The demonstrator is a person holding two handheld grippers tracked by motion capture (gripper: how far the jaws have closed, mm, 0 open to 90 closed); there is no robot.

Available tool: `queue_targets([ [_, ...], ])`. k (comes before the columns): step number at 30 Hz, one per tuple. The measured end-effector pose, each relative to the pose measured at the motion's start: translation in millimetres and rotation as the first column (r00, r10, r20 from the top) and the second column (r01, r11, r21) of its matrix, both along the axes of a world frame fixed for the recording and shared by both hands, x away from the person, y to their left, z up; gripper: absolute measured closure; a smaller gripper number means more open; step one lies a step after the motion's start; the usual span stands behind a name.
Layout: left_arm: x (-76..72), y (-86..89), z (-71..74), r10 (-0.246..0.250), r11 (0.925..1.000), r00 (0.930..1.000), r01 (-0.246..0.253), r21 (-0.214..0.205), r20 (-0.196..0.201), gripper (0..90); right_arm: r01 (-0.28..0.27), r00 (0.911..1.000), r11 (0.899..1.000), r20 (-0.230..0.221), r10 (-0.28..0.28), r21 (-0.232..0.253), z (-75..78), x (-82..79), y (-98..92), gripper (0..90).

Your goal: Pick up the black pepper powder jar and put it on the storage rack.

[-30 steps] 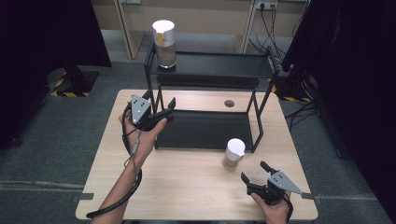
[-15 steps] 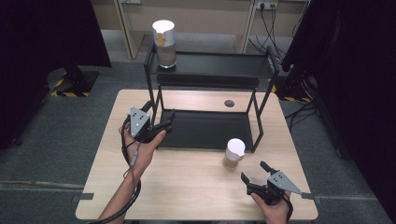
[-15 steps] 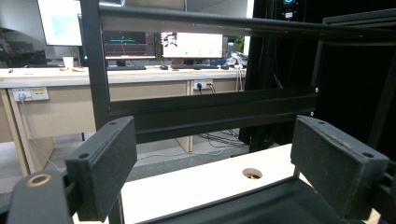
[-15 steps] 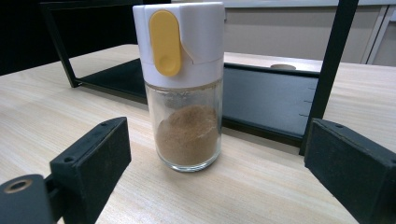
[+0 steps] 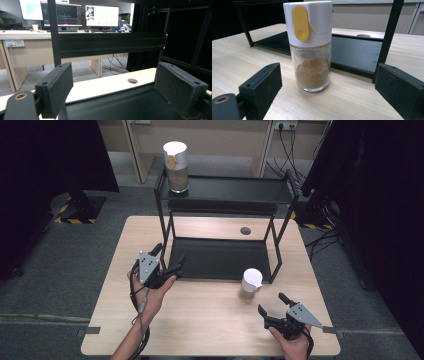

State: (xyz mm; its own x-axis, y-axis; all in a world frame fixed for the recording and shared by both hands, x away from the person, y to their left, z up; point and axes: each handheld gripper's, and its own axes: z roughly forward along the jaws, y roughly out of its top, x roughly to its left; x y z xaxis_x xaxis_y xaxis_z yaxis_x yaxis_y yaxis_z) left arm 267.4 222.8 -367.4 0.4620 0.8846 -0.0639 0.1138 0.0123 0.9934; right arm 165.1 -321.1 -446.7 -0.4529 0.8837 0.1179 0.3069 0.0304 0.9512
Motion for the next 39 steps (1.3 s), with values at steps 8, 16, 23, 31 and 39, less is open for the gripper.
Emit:
queue_targets([
  [8,-16.3,3.1,-21.9,-0.020,0.9998,0.9998,0.020,0.001,-0.002,13.4,0.000,1.0000,1.000,0.001,0.000,0.000,-0.1,-0.1,0.1,7.4],
  [16,-28.9,5.8,-46.4,-0.049,0.9985,0.9981,0.050,0.024,-0.036,12.9,-0.001,1.0000,1.000,0.002,0.001,-0.001,-0.2,0.0,0.2,7.4],
  [23,-37.2,8.4,-64.1,-0.063,0.9978,0.9957,0.064,0.018,-0.069,12.9,-0.002,1.0000,1.000,0.003,0.002,0.000,-0.4,-0.1,-0.1,7.4],
  [31,-45.7,8.7,-84.3,-0.032,0.9987,0.9926,0.036,0.036,-0.117,12.4,-0.004,1.0000,1.000,0.005,0.004,0.001,-0.7,-0.2,-0.6,7.4],
  [39,-45.7,7.4,-86.6,-0.035,0.9983,0.9917,0.040,0.042,-0.124,11.9,-0.003,1.0000,1.000,0.004,0.003,0.006,-1.0,-0.4,-0.9,7.3],
])
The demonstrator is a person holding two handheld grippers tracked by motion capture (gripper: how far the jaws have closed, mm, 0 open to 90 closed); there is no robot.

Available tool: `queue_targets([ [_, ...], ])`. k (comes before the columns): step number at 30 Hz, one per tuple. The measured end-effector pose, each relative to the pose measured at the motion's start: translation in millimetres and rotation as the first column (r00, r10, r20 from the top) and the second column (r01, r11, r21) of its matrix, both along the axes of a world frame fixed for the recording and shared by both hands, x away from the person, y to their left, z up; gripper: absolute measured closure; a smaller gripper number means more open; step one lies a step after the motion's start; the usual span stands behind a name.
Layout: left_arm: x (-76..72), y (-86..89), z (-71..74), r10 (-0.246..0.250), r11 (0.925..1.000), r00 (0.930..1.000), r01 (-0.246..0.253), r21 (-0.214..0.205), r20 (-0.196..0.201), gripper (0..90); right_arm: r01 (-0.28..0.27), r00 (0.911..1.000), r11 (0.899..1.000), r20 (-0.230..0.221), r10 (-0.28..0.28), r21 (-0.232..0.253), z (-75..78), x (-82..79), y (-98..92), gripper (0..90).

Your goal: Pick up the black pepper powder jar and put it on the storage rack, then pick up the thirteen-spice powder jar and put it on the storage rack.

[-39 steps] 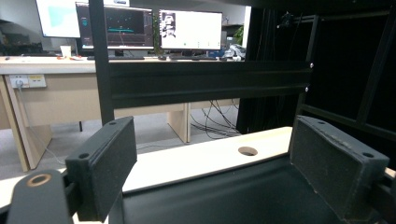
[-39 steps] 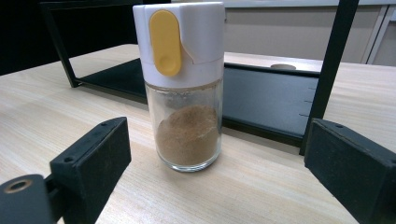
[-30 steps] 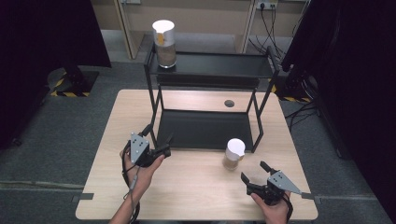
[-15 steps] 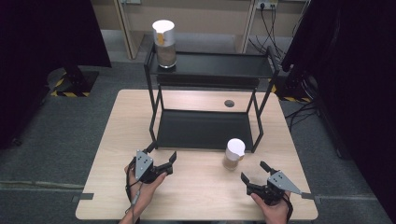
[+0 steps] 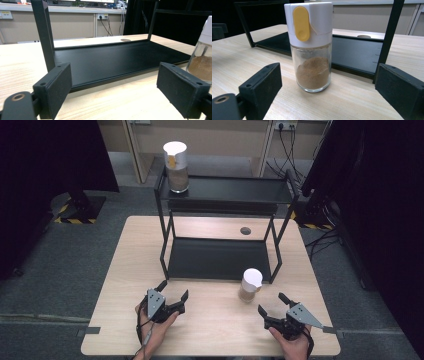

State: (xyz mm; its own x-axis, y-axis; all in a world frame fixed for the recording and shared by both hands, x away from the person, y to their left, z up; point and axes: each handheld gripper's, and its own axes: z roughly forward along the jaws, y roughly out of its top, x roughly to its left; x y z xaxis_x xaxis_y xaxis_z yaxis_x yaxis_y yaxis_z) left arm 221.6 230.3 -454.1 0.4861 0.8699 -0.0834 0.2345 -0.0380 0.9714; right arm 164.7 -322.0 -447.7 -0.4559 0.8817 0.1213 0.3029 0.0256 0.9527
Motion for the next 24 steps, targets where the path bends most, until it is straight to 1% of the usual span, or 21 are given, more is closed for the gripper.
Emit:
queue_targets([
  [3,-0.5,-0.9,-0.1,-0.001,1.0000,1.0000,0.001,0.005,0.004,11.7,0.001,1.0000,1.000,0.001,-0.001,0.000,-0.2,-0.2,0.1,7.3],
  [11,-0.3,0.5,-0.7,-0.003,1.0000,1.0000,0.003,-0.003,0.003,11.6,0.001,1.0000,1.000,0.000,-0.001,-0.006,0.5,-0.1,1.0,7.3],
  [14,0.2,0.1,-0.1,-0.010,0.9999,0.9999,0.009,0.006,0.004,11.6,0.003,1.0000,1.000,0.003,-0.003,-0.001,-0.4,-0.6,0.4,7.1],
  [18,0.2,0.6,-0.4,-0.009,1.0000,0.9999,0.009,0.002,0.004,11.6,0.001,1.0000,1.000,-0.007,-0.001,0.005,0.5,1.2,-0.2,6.9],
  [21,0.8,0.3,0.2,-0.014,0.9999,0.9999,0.014,0.007,0.003,11.6,0.002,1.0000,1.000,0.008,-0.002,0.003,-1.2,-0.5,0.0,6.9],
  [24,1.5,0.5,0.9,-0.016,0.9998,0.9999,0.016,0.010,-0.001,11.6,0.003,1.0000,1.000,0.010,-0.003,0.013,-2.0,-1.9,-0.2,6.2],
])
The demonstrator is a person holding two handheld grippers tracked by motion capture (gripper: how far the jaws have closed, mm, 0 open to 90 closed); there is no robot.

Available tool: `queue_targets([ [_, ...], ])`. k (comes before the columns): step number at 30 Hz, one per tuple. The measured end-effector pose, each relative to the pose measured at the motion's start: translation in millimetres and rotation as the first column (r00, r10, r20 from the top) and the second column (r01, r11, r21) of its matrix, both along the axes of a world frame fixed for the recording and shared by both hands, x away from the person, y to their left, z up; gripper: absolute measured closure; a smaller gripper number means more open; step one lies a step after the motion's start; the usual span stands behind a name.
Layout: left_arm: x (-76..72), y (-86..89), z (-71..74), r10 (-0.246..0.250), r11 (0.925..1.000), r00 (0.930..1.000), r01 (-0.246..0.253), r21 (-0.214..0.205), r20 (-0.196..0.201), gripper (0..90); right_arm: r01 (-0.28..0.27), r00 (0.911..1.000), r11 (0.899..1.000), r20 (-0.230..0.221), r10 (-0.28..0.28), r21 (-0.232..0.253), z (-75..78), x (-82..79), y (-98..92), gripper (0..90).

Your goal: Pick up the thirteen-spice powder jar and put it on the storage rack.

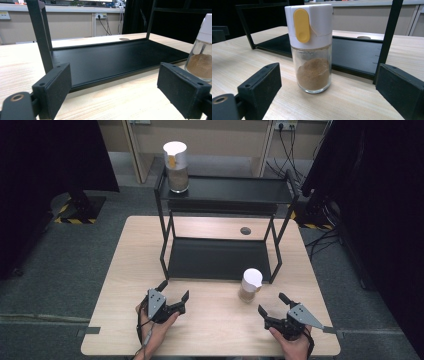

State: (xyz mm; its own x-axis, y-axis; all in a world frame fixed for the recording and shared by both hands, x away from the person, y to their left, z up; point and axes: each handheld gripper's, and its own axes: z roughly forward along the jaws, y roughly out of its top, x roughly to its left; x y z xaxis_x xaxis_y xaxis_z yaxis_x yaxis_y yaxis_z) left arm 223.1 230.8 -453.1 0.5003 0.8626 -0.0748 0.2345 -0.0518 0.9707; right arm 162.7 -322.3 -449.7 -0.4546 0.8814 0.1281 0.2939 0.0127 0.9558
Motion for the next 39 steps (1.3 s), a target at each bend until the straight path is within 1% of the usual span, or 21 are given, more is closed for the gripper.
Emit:
queue_targets([
  [3,-0.7,0.5,-1.1,0.003,1.0000,1.0000,-0.003,-0.008,0.003,11.6,-0.007,1.0000,1.000,0.005,0.007,0.012,1.8,1.7,1.6,5.6],
  [6,-0.3,0.4,-0.7,0.002,1.0000,1.0000,-0.002,-0.006,0.001,11.6,-0.014,0.9999,0.999,0.009,0.013,0.031,3.5,5.6,6.5,5.1],
  [9,-0.1,0.8,-0.7,0.001,1.0000,1.0000,-0.001,-0.008,0.000,11.7,-0.037,0.9992,0.999,0.018,0.037,0.031,5.6,9.7,13.3,5.1],
  [13,0.7,1.6,-0.4,-0.002,0.9999,1.0000,0.002,-0.011,-0.004,11.6,-0.056,0.9983,0.998,0.020,0.056,0.018,8.7,18.2,22.5,5.1],
  [19,0.3,1.0,-0.4,-0.002,1.0000,1.0000,0.002,-0.007,-0.002,11.6,-0.046,0.9989,0.999,0.011,0.046,0.004,9.0,36.4,32.7,6.4],
  [23,0.7,1.6,-0.4,-0.003,0.9999,1.0000,0.003,-0.010,-0.003,11.5,-0.058,0.9983,0.998,0.008,0.059,-0.012,7.6,46.7,36.9,9.4],
  [26,0.3,1.3,-0.7,-0.002,1.0000,1.0000,0.002,-0.009,-0.001,11.5,-0.056,0.9984,0.998,0.003,0.057,-0.021,5.2,52.5,38.8,11.8],
  [33,0.1,0.5,-0.6,-0.005,1.0000,1.0000,0.005,-0.002,0.003,11.5,-0.052,0.9986,0.998,0.007,0.052,-0.031,2.4,61.5,39.1,18.9],
  [36,0.0,0.3,-0.6,-0.005,1.0000,1.0000,0.005,-0.001,0.004,11.6,-0.060,0.9982,0.997,-0.005,0.060,-0.041,1.7,65.2,40.8,21.9],
  [37,-0.1,0.3,-0.6,-0.004,1.0000,1.0000,0.004,-0.002,0.004,11.5,-0.059,0.9983,0.997,-0.004,0.058,-0.050,1.6,65.8,41.8,23.0],
  [39,-0.1,0.4,-0.8,-0.005,1.0000,1.0000,0.005,-0.002,0.004,11.5,-0.054,0.9985,0.997,0.003,0.054,-0.047,0.9,66.4,42.5,25.8],
])
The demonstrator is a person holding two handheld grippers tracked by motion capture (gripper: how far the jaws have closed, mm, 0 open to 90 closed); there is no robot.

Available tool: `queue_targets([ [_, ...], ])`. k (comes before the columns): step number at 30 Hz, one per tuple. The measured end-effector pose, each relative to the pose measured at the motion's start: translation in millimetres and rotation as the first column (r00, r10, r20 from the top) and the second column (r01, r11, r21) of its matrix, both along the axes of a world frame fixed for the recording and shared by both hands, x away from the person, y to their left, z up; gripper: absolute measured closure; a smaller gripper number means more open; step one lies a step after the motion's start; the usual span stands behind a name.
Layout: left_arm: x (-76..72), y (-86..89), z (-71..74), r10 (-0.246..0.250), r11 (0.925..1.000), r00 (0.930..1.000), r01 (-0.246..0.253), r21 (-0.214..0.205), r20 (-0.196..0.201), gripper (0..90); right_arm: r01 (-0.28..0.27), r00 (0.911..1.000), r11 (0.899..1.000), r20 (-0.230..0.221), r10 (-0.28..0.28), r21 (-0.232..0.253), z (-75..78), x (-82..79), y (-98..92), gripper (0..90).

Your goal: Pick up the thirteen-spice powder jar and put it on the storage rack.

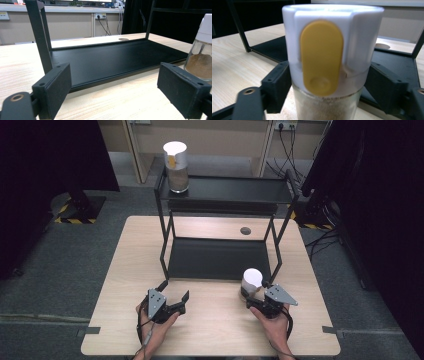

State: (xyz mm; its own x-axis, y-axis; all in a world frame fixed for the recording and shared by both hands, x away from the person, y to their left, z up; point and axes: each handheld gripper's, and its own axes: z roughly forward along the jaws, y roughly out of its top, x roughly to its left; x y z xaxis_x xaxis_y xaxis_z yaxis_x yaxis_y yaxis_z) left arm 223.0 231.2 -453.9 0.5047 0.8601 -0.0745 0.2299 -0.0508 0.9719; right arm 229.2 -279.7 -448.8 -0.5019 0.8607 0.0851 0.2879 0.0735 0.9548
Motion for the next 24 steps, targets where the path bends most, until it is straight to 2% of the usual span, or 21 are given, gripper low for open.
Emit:
queue_targets([
  [4,-0.2,-0.2,0.0,0.001,1.0000,1.0000,-0.001,0.001,0.001,11.5,-0.012,0.9999,1.000,0.003,0.012,-0.009,1.0,2.2,0.7,30.1],
  [12,0.0,-0.4,0.4,0.000,1.0000,1.0000,0.000,0.003,-0.001,11.6,0.005,1.0000,1.000,0.000,-0.005,-0.002,3.0,-1.8,2.8,30.7],
  [24,0.2,0.1,0.2,0.001,1.0000,1.0000,-0.001,0.000,-0.002,11.6,0.040,0.9955,0.998,0.084,-0.043,0.038,23.5,-15.2,-0.5,30.8],
])
